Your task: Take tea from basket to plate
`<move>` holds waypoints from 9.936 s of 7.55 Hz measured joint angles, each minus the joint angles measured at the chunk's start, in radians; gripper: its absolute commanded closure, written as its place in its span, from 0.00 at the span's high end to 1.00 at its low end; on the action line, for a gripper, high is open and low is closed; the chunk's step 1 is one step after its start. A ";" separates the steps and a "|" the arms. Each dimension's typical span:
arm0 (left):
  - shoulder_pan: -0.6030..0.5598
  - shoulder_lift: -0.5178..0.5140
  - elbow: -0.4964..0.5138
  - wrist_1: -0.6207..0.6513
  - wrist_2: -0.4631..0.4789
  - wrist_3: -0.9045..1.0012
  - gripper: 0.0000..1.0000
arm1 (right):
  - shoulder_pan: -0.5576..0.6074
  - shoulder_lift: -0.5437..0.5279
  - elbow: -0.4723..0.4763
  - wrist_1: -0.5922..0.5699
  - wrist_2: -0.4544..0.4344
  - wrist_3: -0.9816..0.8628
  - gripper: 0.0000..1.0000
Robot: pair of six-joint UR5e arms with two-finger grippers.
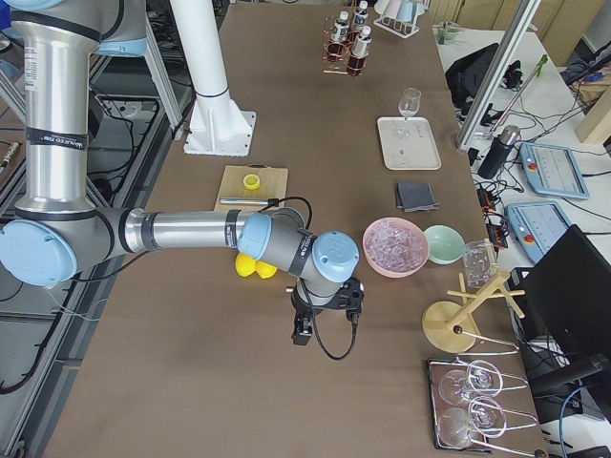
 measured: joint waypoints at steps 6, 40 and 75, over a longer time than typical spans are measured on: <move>0.265 -0.010 -0.077 -0.055 -0.001 -0.398 0.00 | 0.000 0.000 0.001 0.000 0.000 0.000 1.00; 0.631 -0.182 0.046 -0.277 0.126 -0.882 0.00 | -0.823 0.930 -0.018 -0.168 0.291 1.460 1.00; 0.397 -0.246 0.034 -0.128 0.079 -0.854 0.00 | -0.611 1.373 -1.005 0.384 0.069 0.985 0.00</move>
